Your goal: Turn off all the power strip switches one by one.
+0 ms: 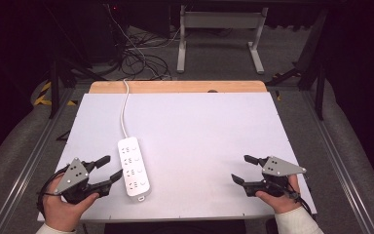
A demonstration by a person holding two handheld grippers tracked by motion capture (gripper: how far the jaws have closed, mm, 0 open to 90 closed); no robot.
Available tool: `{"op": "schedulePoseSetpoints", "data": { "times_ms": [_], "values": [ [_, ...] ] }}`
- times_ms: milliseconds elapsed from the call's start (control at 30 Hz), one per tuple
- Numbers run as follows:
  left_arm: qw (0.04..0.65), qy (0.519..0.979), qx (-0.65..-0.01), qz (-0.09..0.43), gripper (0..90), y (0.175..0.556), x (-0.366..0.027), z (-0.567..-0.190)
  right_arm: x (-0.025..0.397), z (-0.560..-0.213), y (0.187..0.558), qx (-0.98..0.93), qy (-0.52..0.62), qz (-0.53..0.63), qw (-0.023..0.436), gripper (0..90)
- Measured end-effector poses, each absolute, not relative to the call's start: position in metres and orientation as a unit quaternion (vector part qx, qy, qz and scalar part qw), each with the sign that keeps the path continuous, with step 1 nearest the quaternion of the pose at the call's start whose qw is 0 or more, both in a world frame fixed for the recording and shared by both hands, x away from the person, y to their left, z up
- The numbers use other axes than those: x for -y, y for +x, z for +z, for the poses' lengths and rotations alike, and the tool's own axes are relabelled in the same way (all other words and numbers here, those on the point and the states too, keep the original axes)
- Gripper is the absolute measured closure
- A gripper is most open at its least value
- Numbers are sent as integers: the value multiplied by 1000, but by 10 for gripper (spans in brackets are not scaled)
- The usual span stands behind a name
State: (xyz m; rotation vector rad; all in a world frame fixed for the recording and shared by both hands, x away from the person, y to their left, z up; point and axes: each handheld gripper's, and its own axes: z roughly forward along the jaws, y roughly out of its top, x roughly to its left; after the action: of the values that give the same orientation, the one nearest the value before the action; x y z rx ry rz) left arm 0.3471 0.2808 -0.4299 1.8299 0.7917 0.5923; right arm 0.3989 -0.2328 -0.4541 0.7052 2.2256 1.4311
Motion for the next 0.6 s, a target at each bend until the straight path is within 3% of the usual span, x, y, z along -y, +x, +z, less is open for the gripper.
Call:
{"op": "schedulePoseSetpoints", "data": {
  "times_ms": [600],
  "values": [
    [517,758,-318,237,430,375,-268,-418,230,-456,399,-803,249,507,192,222]
  ]
}}
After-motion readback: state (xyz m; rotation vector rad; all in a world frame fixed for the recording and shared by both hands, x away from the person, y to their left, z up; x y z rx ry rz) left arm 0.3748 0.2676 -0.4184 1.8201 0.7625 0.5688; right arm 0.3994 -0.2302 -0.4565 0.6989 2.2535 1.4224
